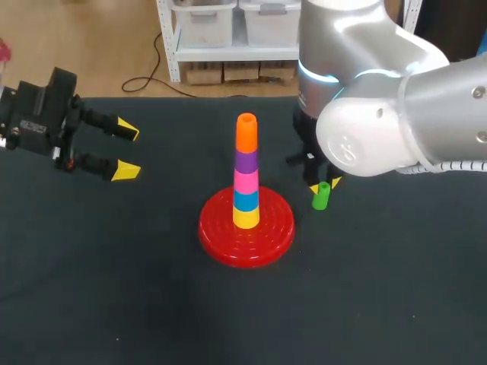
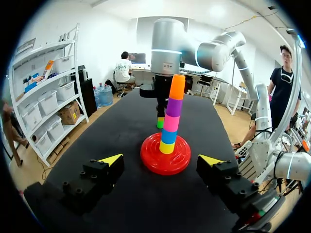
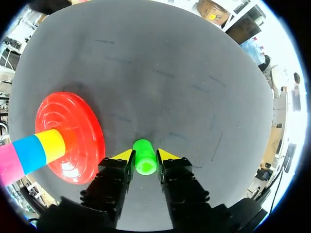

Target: Pick up and stack the cylinders on the red base in this order: pink,purple,orange,green

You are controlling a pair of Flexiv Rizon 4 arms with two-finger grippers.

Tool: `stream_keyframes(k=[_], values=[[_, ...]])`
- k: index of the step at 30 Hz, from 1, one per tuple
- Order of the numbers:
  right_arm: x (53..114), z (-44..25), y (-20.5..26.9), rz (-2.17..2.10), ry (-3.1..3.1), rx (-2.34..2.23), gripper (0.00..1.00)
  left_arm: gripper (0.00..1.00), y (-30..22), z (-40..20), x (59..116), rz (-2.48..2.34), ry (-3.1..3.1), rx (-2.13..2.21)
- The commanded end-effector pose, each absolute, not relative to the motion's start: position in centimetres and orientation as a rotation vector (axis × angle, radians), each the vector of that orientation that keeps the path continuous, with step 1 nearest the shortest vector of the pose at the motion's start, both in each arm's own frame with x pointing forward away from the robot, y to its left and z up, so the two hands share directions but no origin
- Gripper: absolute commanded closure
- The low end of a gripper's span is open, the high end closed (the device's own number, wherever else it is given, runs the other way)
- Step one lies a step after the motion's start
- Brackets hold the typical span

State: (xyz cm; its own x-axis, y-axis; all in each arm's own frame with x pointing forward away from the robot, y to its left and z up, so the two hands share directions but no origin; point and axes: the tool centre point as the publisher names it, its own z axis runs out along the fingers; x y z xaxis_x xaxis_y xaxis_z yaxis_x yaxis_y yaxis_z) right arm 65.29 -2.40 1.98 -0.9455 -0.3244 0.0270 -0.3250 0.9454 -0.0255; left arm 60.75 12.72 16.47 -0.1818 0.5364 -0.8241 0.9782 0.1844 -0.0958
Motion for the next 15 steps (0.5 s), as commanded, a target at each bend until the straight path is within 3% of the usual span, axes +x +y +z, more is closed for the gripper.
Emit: stream_keyframes(k=[1, 9, 15], values=[[65.1, 2.2, -2.4, 0.040, -3.078, 0.519, 1.00, 0.00, 12.8, 16.4, 60.8, -0.867, 1.808, 1.427], [65.1, 5.2, -1.9, 0.097, -3.044, 0.552, 1.00, 0.00, 12.8, 16.4, 60.8, -0.867, 1.808, 1.427], [64.9, 11.3, -0.9, 0.211, -3.029, 0.629, 1.00, 0.00, 12.8, 16.4, 60.8, -0.867, 1.808, 1.427]])
